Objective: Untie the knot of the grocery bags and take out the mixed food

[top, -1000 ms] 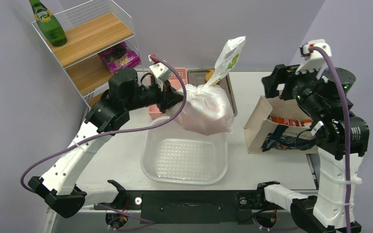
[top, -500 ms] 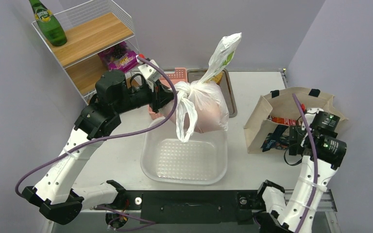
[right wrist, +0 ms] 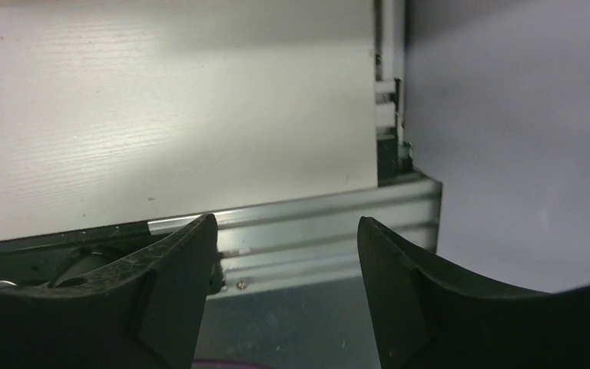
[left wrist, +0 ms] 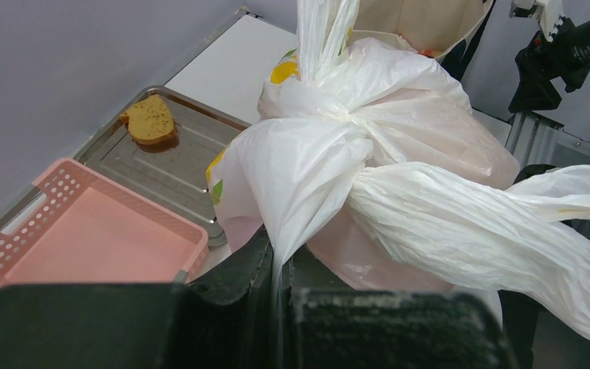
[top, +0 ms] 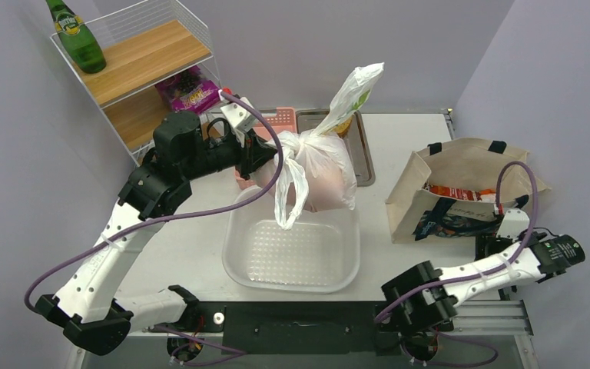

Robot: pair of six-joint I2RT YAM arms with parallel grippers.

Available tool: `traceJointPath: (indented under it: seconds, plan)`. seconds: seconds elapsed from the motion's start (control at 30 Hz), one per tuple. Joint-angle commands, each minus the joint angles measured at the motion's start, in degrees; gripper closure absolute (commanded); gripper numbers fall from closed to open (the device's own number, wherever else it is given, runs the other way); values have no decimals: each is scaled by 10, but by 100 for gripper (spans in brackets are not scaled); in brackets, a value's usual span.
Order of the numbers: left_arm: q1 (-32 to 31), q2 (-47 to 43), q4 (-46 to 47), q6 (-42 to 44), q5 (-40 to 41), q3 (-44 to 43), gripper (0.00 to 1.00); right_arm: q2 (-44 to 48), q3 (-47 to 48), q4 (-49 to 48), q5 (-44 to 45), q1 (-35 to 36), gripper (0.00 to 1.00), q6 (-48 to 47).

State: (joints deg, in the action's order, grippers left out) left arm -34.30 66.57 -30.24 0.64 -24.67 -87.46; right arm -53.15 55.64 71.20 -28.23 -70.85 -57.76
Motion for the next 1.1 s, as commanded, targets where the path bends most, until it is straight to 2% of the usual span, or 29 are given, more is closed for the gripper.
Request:
traceJointPath:
  seconds: [0.0, 0.1, 0.47, 0.63, 0.9, 1.07]
  plan:
    - [5, 4, 16, 8, 0, -22, 100, -55, -46, -38, -132, -32, 37, -211]
    - [5, 13, 14, 9, 2, -30, 100, -59, -99, -86, -141, -28, 37, -235]
    - [7, 31, -7, 28, 7, -58, 100, -46, -295, -400, -127, 34, 31, -226]
    - [8, 31, -13, 38, 12, -56, 100, -67, -326, -527, -97, 100, 33, -141]
    - [13, 30, -23, 52, 21, -51, 100, -147, -315, -646, -53, 185, 39, -21]
    - [24, 30, -26, 53, 20, -46, 100, -166, -315, -715, -22, 241, 39, 51]
